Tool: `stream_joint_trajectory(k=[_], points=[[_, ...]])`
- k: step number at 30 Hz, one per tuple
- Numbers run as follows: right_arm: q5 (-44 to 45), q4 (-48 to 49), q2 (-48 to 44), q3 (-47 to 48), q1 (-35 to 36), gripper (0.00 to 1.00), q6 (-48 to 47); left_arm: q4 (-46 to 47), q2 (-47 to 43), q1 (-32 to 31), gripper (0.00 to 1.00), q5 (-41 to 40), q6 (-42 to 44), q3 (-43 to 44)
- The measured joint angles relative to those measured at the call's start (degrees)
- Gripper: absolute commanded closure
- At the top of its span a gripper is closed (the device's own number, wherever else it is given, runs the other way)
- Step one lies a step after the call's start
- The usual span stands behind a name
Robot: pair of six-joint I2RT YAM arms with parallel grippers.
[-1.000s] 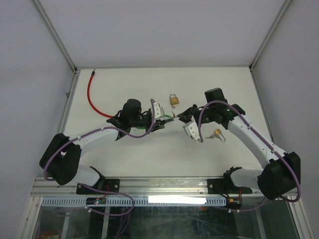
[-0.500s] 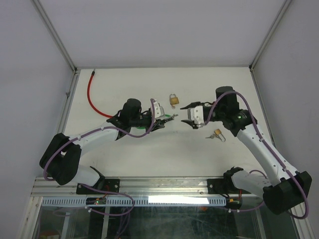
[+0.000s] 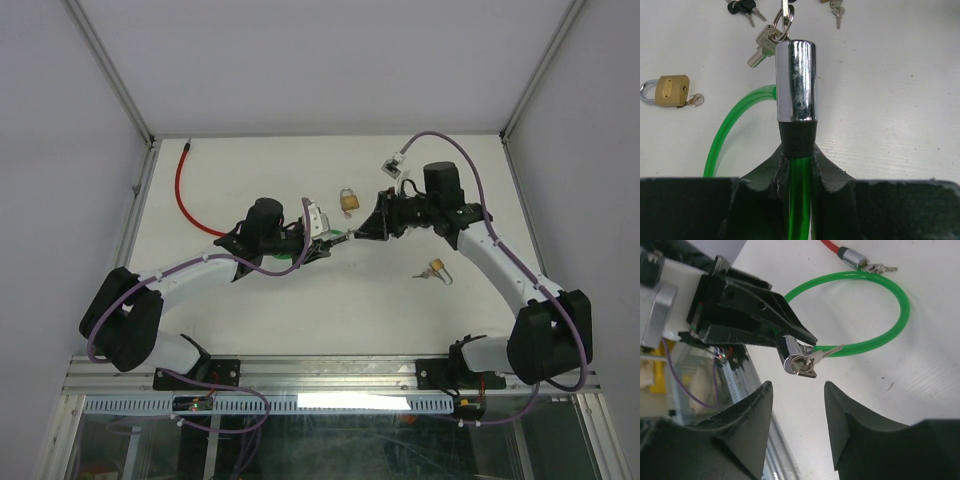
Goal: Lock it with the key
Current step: Lock the lock.
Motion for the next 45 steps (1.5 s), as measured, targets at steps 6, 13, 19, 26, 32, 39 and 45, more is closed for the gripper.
stream_joint_trajectory(k=[6, 13, 19, 26, 32, 39, 45], points=[[0.5, 3.3, 0.2, -0.3, -3.2, 0.52, 19.2, 0.0, 0.0, 0.0, 1.0, 0.0, -0.2, 0.0], [0.2, 5.3, 3.4, -0.8, -3.5, 0.54, 30.5, 0.0, 0.0, 0.0, 1.0, 0.0, -0.6, 0.2], [0.3, 3.0, 7.7, 0.2, -2.7, 0.55, 34.1, 0.0, 0.1, 0.0, 1.0, 0.0, -0.7, 0.2], [0.2, 2.7, 7.5, 0.6, -1.5, 0.61, 37.5, -0.1, 0.1, 0.0, 1.0, 0.0, -0.8, 0.3], [0.2, 2.5, 7.4, 0.6, -1.2, 0.71, 38.7, -0.1, 0.1, 0.0, 1.0, 0.0, -0.9, 0.3], [0.3, 2.5, 6.8, 0.6, -1.1, 0.81, 39.0, -0.1, 0.1, 0.0, 1.0, 0.0, -0.9, 0.3], [0.5, 2.4, 6.8, 0.6, -1.0, 0.88, 38.2, -0.1, 0.1, 0.0, 1.0, 0.0, -0.9, 0.3]])
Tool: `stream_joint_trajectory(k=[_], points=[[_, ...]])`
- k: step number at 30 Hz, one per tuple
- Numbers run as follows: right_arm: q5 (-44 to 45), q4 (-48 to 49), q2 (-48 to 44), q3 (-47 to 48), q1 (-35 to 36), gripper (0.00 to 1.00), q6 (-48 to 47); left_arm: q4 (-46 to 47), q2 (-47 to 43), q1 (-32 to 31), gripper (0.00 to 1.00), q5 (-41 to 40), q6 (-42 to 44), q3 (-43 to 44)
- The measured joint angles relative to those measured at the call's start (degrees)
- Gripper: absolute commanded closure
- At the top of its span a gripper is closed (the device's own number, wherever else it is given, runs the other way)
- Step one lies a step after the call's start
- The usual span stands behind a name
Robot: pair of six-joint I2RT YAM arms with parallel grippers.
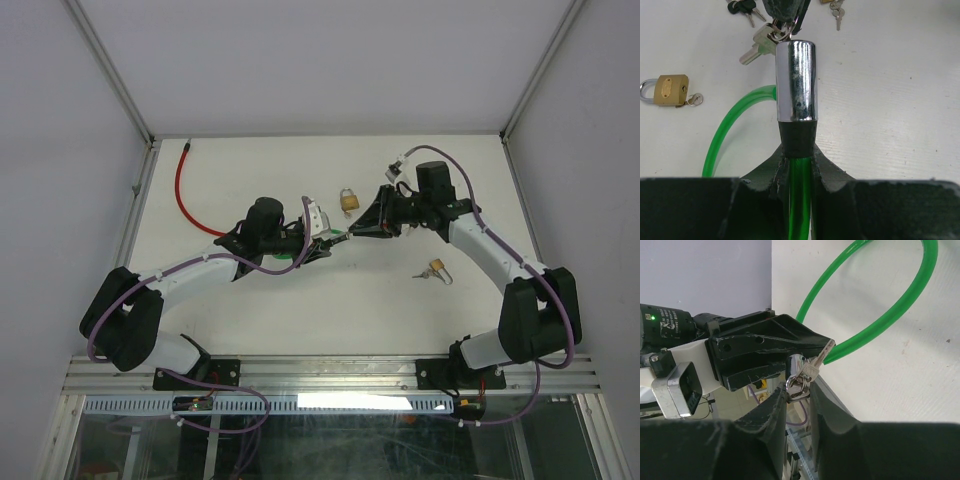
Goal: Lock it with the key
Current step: Lock the lock.
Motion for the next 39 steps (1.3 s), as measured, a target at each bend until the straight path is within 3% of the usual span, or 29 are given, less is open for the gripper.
stream_joint_trajectory(k=[6, 14, 23, 31, 39], points=[[1.2, -0.1, -0.9, 0.0, 0.7, 0.84, -2.6, 0.0, 0.0, 0.0, 1.0, 0.0, 0.0, 0.0], [1.4, 0.6, -1.4, 0.4, 1.1, 0.87, -9.2, 0.0, 0.0, 0.0, 1.0, 0.0, 0.0, 0.0], [-5.4, 2.3, -1.7, 0.7, 1.1, 0.9, -32.0, -0.1, 0.0, 0.3, 1.0, 1.1, 0.0, 0.1], [-8.7, -3.6, -1.8, 3.7, 1.4, 0.97, -54.1, -0.3, 0.0, 0.3, 1.0, 1.6, 0.0, 0.4], [-10.6, -4.2, -1.8, 3.8, 0.9, 1.0, -56.7, 0.0, 0.0, 0.2, 1.0, 1.9, 0.0, 0.5]])
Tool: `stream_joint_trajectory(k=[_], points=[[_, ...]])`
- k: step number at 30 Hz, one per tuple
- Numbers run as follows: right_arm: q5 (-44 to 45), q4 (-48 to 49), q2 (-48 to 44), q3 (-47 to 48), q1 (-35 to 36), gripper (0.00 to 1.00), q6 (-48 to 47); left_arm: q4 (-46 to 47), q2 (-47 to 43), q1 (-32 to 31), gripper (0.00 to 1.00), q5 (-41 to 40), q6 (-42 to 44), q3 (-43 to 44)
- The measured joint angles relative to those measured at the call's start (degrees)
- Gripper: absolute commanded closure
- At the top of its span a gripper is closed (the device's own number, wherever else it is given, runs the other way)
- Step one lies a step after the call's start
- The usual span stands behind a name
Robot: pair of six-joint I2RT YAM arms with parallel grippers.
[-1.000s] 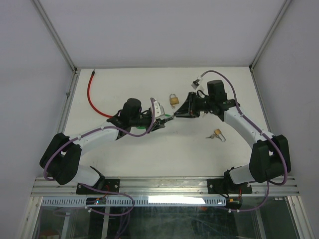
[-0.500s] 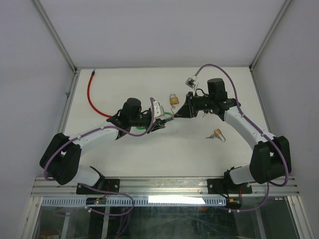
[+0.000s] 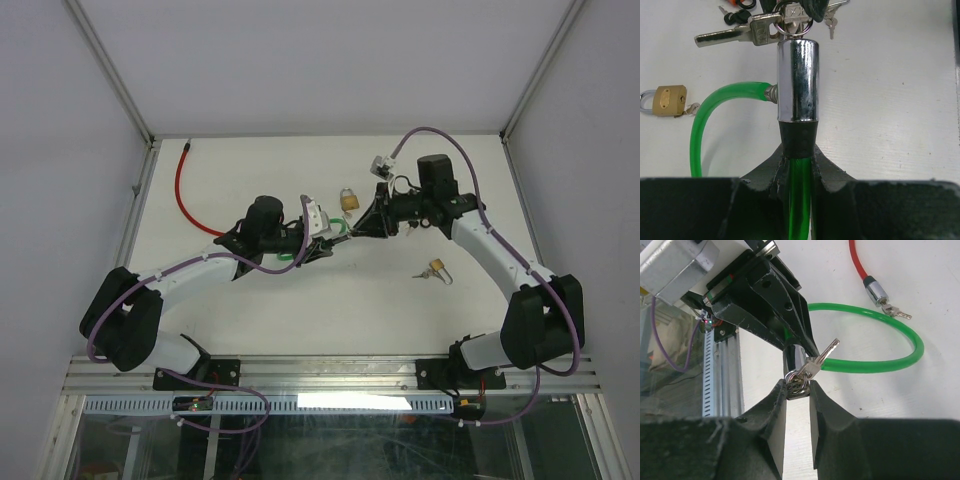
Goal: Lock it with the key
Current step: Lock the lock, then place the key at the center of the board.
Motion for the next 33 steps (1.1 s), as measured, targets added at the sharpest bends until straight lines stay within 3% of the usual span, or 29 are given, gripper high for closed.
stream_joint_trajectory(k=[21, 26, 33], points=[[-4.0, 0.8, -1.4, -1.5, -3.2, 1.0, 8.0, 2.4, 0.0, -0.4, 1.0, 3.8, -3.2, 0.0], [-6.1, 0.2, -0.8, -2.5, -5.3, 1.0, 12.5, 2.3, 0.7, -4.9, 1.0, -2.2, -4.0, 0.0], [-3.8, -1.5, -0.9, -6.9, -6.5, 1.0, 9.3, -0.9, 2.9, -10.2, 1.0, -14.1, -3.8, 0.5]])
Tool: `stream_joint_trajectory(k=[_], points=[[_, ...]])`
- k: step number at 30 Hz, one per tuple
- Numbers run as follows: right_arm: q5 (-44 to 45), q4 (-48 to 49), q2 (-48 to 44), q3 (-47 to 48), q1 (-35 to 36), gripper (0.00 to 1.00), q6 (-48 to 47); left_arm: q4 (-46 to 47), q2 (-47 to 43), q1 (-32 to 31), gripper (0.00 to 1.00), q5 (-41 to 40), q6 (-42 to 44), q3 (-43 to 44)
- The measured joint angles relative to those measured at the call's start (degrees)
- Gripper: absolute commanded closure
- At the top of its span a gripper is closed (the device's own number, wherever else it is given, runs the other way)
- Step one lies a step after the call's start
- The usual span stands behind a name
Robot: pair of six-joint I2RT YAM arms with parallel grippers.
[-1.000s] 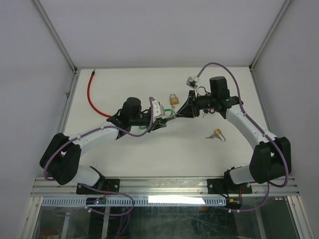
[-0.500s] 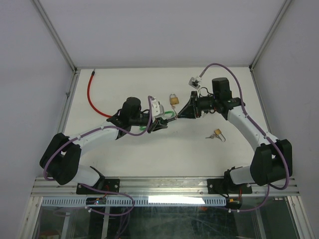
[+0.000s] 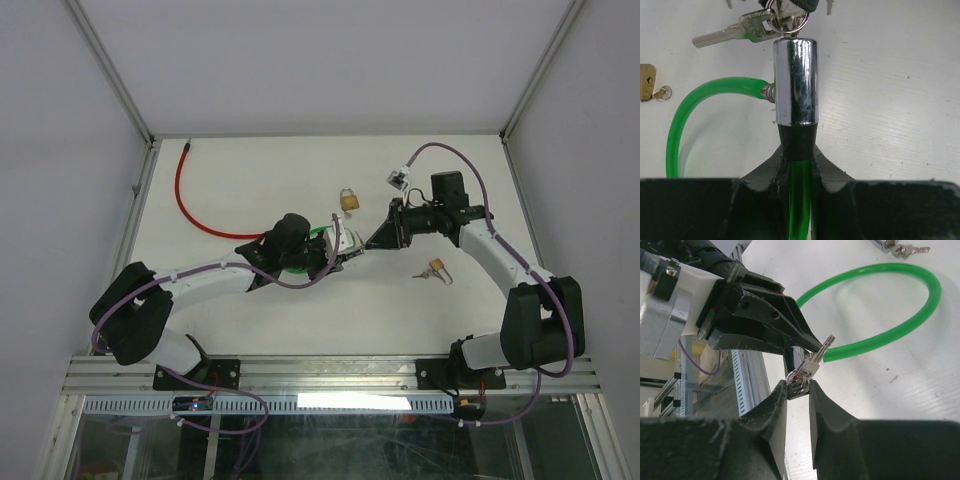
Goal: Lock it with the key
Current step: Place the key at the center of the board.
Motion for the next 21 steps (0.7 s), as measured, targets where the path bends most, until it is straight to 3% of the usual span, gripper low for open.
stream_joint_trajectory(k=[12, 21], points=[[-0.7, -2.9, 1.6, -1.6, -0.2, 1.0, -5.6, -0.6, -0.3, -4.8, 1.0, -8.0, -1.4, -1.6], [-3.7, -4.9, 0.0, -7.3, -0.2, 1.0, -18.2, 9.5, -0.3, -5.9, 1.0, -5.4, -6.3, -9.3]])
